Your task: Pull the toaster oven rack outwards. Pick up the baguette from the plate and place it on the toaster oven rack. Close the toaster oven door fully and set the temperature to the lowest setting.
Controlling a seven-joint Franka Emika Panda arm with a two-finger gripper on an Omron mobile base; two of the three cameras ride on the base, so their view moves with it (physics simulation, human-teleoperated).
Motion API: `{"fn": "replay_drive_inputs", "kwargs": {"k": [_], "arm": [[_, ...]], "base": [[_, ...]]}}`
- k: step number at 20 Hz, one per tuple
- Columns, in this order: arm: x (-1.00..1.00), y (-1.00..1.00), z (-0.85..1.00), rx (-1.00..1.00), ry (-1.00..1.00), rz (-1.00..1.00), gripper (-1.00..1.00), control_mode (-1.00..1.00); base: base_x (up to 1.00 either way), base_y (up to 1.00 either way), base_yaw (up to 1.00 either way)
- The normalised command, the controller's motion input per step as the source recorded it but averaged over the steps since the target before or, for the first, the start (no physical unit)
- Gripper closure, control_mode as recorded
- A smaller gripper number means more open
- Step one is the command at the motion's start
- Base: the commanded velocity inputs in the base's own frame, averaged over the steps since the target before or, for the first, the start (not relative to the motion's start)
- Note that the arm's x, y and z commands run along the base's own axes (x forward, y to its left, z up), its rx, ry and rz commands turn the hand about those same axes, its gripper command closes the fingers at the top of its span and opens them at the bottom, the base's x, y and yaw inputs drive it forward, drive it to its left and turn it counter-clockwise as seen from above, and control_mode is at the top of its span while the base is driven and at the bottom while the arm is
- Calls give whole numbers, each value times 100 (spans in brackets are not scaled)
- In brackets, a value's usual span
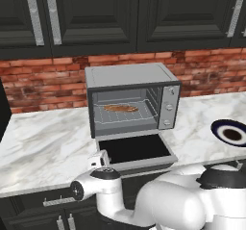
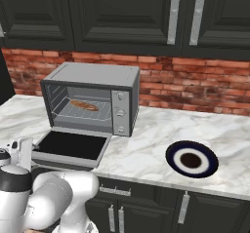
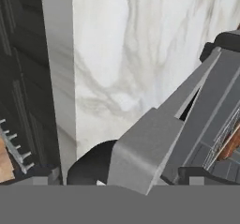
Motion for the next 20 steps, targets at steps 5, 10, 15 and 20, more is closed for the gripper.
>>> {"fn": "replay_drive_inputs", "kwargs": {"k": [5, 10, 15, 20], "arm": [[29, -4, 51, 0, -17, 10, -100, -100], [30, -10, 74, 0, -11, 7, -100, -100], [59, -9, 69, 0, -7, 6, -100, -100], [83, -9, 61, 0, -4, 9, -100, -100]], "base": [[0, 0, 0], [0, 0, 0], [0, 0, 0], [0, 0, 0]]}}
